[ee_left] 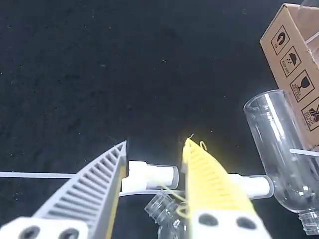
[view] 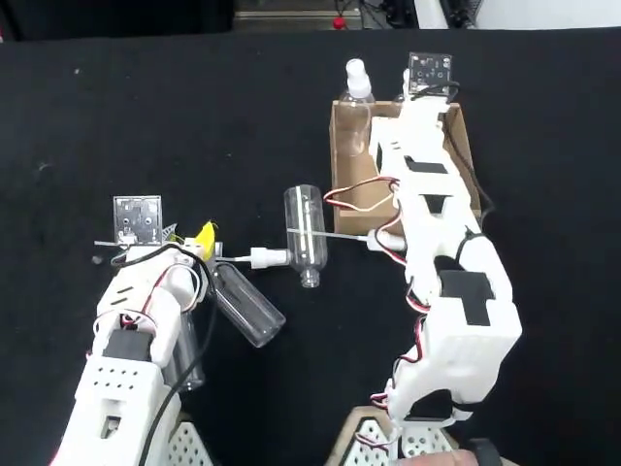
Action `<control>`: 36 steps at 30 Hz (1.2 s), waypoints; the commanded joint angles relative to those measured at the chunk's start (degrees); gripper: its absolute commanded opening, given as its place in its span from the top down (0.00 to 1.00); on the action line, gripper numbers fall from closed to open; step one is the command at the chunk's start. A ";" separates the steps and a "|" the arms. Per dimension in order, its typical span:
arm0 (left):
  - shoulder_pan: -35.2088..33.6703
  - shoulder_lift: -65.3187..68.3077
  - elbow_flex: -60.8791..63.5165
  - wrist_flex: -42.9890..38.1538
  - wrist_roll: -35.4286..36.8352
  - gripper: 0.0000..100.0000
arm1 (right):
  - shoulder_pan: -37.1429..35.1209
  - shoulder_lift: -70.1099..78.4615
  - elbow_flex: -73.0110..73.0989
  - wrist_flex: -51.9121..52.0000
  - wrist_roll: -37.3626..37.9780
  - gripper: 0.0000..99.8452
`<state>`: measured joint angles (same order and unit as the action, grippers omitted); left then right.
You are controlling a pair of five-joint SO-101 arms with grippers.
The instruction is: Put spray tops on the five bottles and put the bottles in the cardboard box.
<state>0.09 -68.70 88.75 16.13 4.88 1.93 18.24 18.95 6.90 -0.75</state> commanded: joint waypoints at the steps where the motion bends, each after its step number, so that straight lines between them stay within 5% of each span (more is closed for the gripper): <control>1: 0.40 -0.62 -0.13 -1.41 -0.53 0.82 | -1.05 -0.84 -3.65 0.18 0.09 0.74; 36: 0.40 -0.62 -0.13 -1.41 -0.53 0.82 | 1.23 -11.03 -1.71 7.38 -0.18 0.73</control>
<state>0.09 -68.70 88.75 16.13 4.88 2.37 12.53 18.95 12.97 -0.75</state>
